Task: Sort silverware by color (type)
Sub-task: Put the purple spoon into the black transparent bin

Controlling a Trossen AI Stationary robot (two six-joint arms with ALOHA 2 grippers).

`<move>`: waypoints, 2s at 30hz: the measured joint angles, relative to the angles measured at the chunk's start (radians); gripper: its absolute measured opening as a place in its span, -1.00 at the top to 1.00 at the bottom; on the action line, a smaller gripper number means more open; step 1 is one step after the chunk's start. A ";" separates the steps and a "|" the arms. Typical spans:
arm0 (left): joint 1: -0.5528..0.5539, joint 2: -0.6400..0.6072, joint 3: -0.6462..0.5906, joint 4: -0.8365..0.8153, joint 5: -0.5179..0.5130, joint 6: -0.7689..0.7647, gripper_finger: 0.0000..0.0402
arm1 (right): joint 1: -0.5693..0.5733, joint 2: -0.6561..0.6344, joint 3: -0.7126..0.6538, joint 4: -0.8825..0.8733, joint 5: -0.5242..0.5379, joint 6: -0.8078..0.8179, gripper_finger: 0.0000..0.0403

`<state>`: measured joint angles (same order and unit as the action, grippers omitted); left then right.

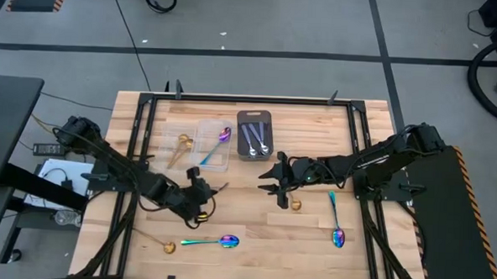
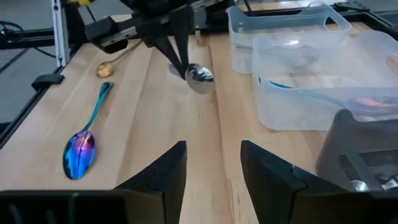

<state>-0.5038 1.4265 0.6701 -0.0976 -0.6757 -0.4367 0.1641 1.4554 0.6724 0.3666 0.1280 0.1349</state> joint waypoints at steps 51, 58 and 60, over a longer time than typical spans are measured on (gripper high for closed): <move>0.360 0.046 0.030 1.177 0.520 0.889 1.00 | 0.004 0.000 0.000 0.498 0.031 -0.364 -0.01; 0.375 0.114 0.107 1.179 0.550 0.894 1.00 | -0.016 0.000 0.000 0.501 0.008 -0.363 0.01; 0.378 0.126 0.116 1.177 0.552 0.894 1.00 | -0.018 0.000 0.000 0.498 0.008 -0.367 0.04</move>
<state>-0.1259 1.5526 0.7857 1.0790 -0.1242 0.4573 0.1463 1.4555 0.6720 0.8649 0.1364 -0.2319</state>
